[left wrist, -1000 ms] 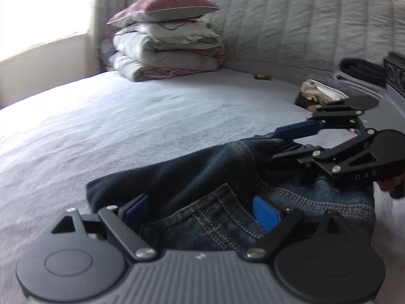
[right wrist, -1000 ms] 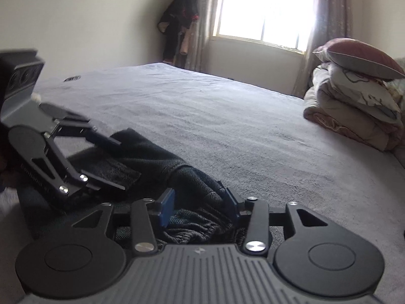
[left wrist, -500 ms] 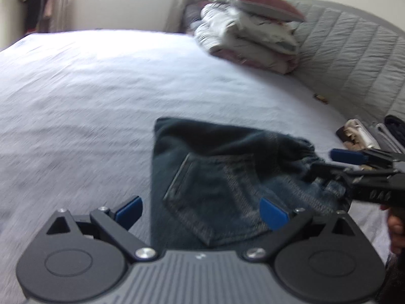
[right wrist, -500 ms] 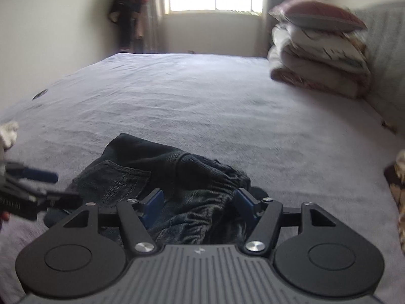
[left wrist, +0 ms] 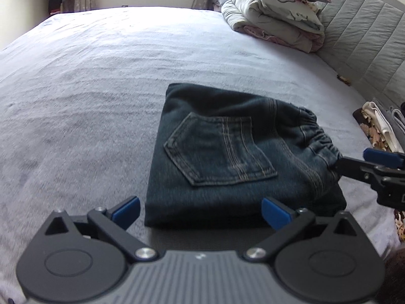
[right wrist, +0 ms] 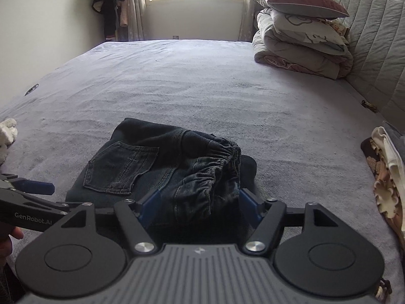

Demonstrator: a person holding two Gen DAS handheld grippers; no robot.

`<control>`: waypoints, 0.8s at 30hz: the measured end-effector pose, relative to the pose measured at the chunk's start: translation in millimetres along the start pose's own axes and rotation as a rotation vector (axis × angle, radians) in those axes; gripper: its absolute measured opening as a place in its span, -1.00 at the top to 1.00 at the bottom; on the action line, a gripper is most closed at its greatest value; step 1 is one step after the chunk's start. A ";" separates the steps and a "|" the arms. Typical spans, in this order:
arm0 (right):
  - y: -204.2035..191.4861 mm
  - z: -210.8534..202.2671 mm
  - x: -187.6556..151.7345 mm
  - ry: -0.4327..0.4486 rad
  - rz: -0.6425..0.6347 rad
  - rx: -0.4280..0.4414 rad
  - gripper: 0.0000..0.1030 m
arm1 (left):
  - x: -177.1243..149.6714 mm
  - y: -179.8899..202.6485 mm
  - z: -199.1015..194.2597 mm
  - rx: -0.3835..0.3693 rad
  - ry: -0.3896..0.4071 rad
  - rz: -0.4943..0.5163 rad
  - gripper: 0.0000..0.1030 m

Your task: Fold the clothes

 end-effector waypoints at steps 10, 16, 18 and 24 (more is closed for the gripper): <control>-2.6 -12.5 -5.2 -0.021 -0.002 -0.022 -0.38 | -8.6 10.2 -9.1 -0.022 -0.032 0.015 -0.99; 1.1 -9.8 -8.7 -0.042 -0.005 -0.011 -0.38 | -8.8 7.5 -7.4 0.002 -0.036 0.017 -0.99; 6.1 -6.9 -10.1 -0.055 -0.001 -0.007 -0.38 | -6.5 4.0 -5.8 0.018 -0.034 0.022 -0.99; 31.3 2.3 -8.1 -0.085 0.064 -0.029 -0.38 | 3.0 -14.1 6.0 0.032 -0.055 0.016 -0.99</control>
Point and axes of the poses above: each gripper's, at about its wrist camera, not at the fingertips, and z roughly the way its jaws point, y to its right, x to its top, the point moved 1 cm from there along z, roughly the way its jaws point, and after that the axes turned 8 degrees about y, right-handed, at the moved point
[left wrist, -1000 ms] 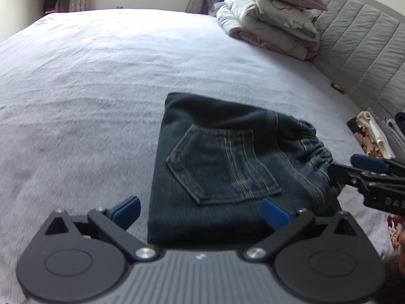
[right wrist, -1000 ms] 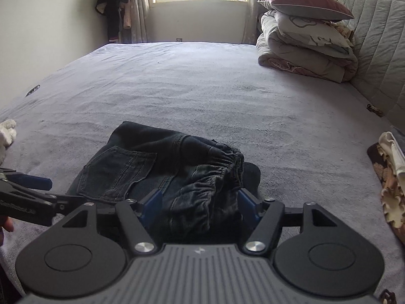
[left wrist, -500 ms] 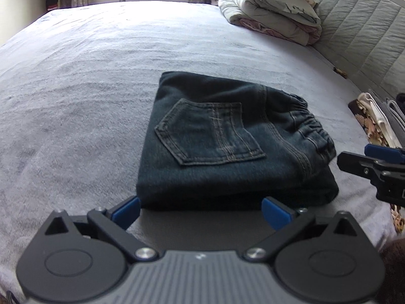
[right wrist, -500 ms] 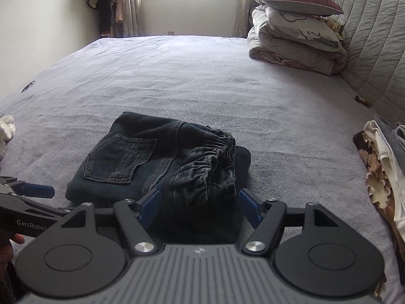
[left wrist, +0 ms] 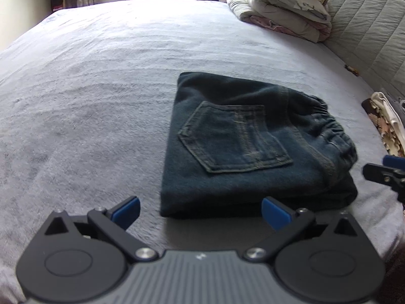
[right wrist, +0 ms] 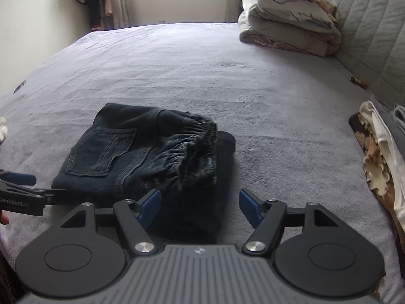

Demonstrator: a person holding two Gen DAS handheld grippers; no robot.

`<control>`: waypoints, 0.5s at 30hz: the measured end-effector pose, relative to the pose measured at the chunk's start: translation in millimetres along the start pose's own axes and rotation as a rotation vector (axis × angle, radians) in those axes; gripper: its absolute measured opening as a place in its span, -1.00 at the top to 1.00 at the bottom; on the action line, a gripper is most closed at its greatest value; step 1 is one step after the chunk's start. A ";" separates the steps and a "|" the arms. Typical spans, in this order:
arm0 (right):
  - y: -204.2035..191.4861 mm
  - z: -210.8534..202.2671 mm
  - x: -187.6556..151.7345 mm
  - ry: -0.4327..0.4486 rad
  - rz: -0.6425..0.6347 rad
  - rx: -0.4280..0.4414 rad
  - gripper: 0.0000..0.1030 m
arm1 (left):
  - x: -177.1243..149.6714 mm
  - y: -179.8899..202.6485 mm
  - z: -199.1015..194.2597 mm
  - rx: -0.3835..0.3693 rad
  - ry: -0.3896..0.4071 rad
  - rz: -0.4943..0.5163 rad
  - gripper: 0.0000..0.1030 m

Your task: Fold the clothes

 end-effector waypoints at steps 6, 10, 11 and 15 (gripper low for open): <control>21.1 3.0 8.2 -0.012 0.123 0.074 -0.39 | 11.3 -20.1 8.3 -0.054 -0.014 -0.052 -0.99; 31.7 13.1 12.1 -0.034 0.206 0.095 -0.39 | 21.4 -33.9 14.5 -0.094 -0.016 -0.119 -0.99; 33.4 16.6 12.6 -0.040 0.223 0.096 -0.39 | 22.8 -35.4 16.5 -0.102 -0.018 -0.133 -0.99; 40.3 30.6 12.0 -0.073 0.300 0.122 -0.39 | 25.3 -40.4 26.3 -0.136 -0.038 -0.162 -0.99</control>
Point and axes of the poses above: each gripper's, at about its wrist camera, not at the fingertips, and z roughly the way its jaws point, y to its right, x to its top, the point moved 1 cm from there along z, roughly the way its jaws point, and after that the axes turned 8 degrees about y, right-handed, at the moved point
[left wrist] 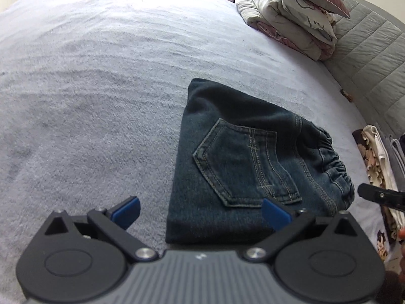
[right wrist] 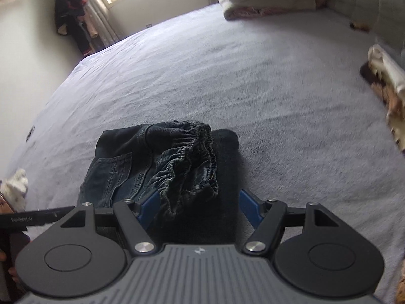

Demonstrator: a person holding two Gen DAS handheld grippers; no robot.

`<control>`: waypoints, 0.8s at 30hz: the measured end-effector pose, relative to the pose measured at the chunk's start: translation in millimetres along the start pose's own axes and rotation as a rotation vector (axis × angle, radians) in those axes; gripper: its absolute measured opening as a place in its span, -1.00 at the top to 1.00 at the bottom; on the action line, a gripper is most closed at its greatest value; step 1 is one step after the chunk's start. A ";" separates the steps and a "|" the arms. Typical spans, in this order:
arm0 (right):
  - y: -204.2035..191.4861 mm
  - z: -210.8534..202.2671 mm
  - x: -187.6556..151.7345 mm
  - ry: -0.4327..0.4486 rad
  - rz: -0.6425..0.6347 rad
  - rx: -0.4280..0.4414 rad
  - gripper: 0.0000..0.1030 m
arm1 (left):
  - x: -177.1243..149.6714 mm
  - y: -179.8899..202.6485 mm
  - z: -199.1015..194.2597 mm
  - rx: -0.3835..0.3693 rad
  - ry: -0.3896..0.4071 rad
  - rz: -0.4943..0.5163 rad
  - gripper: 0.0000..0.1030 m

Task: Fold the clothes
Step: 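Grasp the folded jeans edges with the left gripper while the right gripper grasps the waistband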

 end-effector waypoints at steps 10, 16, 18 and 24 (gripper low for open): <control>19.2 17.6 2.9 -0.057 0.133 0.083 -0.41 | 18.7 -16.1 28.1 -0.077 -0.014 -0.030 -0.99; 27.3 26.8 12.0 -0.052 0.175 0.083 -0.42 | 44.9 -23.2 59.0 -0.210 -0.033 -0.047 -0.88; 32.4 34.7 14.4 -0.056 0.201 0.084 -0.42 | 48.1 -27.5 68.3 -0.238 -0.050 -0.084 -0.78; 49.9 63.1 16.8 -0.067 0.314 0.123 -0.47 | 47.2 -33.6 86.0 -0.307 -0.059 -0.109 -0.74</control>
Point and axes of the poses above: each gripper's, at about its wrist camera, not at the fingertips, and z roughly the way its jaws point, y to its right, x to its top, the point moved 1 cm from there along z, roughly the way its jaws point, and after that the axes turned 8 degrees about y, right-handed, at the moved point
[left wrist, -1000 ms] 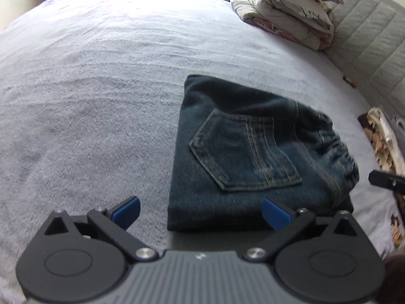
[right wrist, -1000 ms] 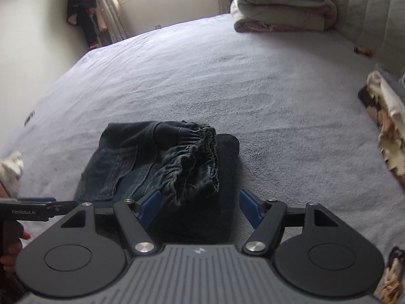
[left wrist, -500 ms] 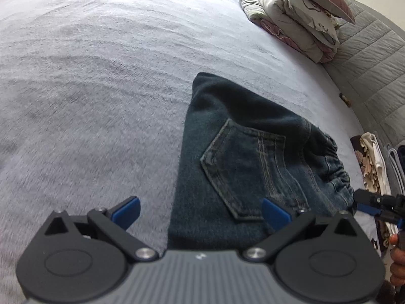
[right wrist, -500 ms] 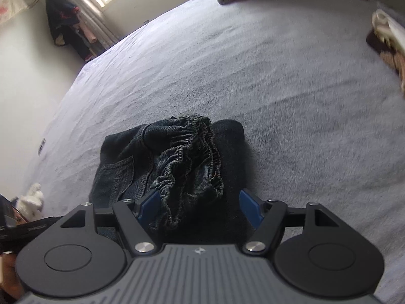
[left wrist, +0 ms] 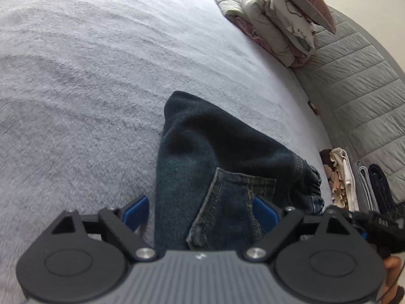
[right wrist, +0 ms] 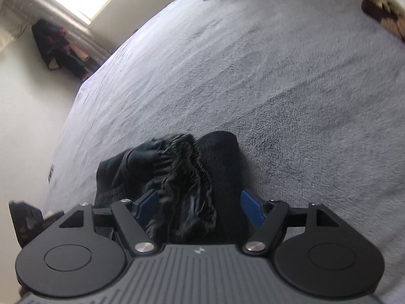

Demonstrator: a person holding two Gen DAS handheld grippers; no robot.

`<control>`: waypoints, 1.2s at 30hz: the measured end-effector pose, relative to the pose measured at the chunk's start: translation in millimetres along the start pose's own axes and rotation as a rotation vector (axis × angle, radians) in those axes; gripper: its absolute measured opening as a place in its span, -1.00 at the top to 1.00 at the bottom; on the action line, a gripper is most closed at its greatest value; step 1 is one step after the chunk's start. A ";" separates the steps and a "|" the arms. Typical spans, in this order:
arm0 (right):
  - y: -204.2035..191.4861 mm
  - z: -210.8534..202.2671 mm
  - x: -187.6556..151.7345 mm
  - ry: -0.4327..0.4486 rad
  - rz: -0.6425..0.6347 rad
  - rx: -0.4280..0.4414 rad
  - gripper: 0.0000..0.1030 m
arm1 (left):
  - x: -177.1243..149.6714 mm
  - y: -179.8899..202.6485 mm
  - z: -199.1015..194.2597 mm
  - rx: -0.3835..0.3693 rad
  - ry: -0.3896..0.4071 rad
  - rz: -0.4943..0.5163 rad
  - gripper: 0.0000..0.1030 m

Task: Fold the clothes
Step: 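Grasp the folded jeans edges with the left gripper while the right gripper grasps the waistband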

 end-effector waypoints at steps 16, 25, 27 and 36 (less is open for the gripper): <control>5.2 14.9 0.9 0.048 0.113 0.123 -0.17 | -9.7 8.3 -10.1 -0.002 0.087 -0.096 0.39; -35.6 7.6 25.1 -0.011 0.057 0.166 -0.11 | -32.0 31.6 -67.9 0.116 0.131 -0.209 0.43; -51.5 10.8 32.5 -0.055 0.011 0.172 -0.11 | -43.9 37.3 -83.0 0.130 0.152 -0.225 0.43; -102.6 37.5 36.5 -0.244 -0.187 0.237 -0.11 | -103.1 46.1 -127.0 0.146 0.158 -0.248 0.43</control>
Point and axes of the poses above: each gripper's, at about its wrist camera, not at the fingertips, and z roughly the way its jaws point, y to its right, x to its top, the point moved 1 cm from there along z, roughly the way its jaws point, and after that the axes turned 8 degrees about y, right-handed, at the moved point
